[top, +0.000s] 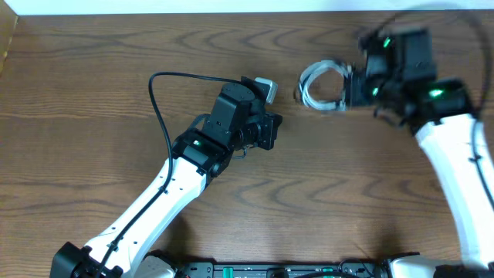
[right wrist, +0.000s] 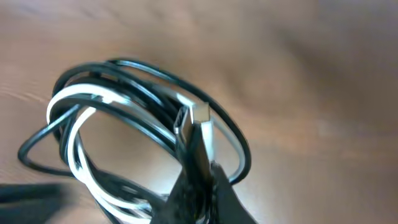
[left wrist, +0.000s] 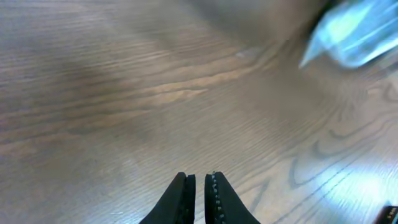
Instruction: Untangle cables
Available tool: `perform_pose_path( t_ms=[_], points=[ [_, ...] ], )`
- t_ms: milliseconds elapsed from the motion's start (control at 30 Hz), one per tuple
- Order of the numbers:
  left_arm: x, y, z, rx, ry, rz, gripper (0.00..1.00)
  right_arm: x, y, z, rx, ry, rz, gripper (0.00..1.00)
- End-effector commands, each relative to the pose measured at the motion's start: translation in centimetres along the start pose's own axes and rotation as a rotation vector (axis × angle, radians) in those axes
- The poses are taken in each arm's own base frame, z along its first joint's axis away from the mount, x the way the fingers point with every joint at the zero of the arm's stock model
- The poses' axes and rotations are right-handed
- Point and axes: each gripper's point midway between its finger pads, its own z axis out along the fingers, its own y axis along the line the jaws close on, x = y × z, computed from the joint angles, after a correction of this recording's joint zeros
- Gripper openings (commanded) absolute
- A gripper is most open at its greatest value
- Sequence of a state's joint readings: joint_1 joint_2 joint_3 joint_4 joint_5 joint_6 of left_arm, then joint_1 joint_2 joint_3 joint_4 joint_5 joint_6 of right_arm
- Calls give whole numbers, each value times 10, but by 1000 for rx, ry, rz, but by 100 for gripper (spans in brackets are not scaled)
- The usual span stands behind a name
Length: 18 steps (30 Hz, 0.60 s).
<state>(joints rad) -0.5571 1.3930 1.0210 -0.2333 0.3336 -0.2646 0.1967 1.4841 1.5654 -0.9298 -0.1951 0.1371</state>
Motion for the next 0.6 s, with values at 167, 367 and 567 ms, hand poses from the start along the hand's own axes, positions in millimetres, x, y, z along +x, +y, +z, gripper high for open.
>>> perform_pose_path(
  t_ms=[167,367,567],
  points=[
    [-1,3,-3,-16,-1,48,12,22,-5,-16,35,105,-15,1],
    [-13,-6,-3,26,-47,65,12,38,-2,-7,1,154,-9,1],
    [-36,-47,-11,230,-143,175,17,58,-3,-4,1,226,-2,1]
  ],
)
